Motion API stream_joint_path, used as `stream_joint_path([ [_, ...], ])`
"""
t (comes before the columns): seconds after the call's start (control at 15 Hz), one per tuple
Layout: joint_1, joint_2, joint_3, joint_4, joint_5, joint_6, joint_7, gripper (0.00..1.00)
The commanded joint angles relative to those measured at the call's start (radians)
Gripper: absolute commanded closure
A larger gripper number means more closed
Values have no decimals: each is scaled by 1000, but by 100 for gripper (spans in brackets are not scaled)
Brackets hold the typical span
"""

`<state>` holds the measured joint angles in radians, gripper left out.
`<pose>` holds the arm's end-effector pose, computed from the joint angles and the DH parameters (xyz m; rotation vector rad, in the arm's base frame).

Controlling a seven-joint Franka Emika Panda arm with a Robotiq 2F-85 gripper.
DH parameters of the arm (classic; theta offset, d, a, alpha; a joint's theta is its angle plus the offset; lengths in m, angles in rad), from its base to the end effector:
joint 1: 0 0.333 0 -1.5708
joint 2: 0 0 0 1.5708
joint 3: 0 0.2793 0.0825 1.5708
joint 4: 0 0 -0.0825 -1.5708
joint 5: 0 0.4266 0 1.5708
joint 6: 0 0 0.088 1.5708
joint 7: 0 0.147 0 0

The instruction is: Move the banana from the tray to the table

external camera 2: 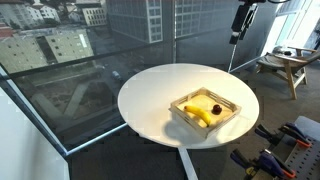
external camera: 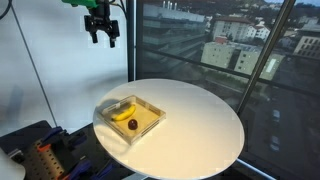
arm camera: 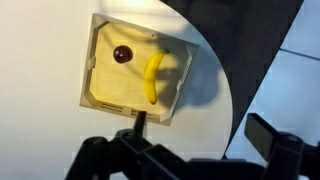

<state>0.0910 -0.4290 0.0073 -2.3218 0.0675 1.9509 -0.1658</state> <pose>0.4831 0.0546 0.4231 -3.0596 -0.3694 -0.0927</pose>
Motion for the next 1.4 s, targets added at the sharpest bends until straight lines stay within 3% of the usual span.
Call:
stream_joint_path([
  [0.0, 4, 49, -5, 35, 19, 6, -23, 0],
  [0.47, 1, 110, 2, 43, 13, 25, -20, 0],
  [1.33, -6, 197, 31, 11, -12, 162, 9, 0],
])
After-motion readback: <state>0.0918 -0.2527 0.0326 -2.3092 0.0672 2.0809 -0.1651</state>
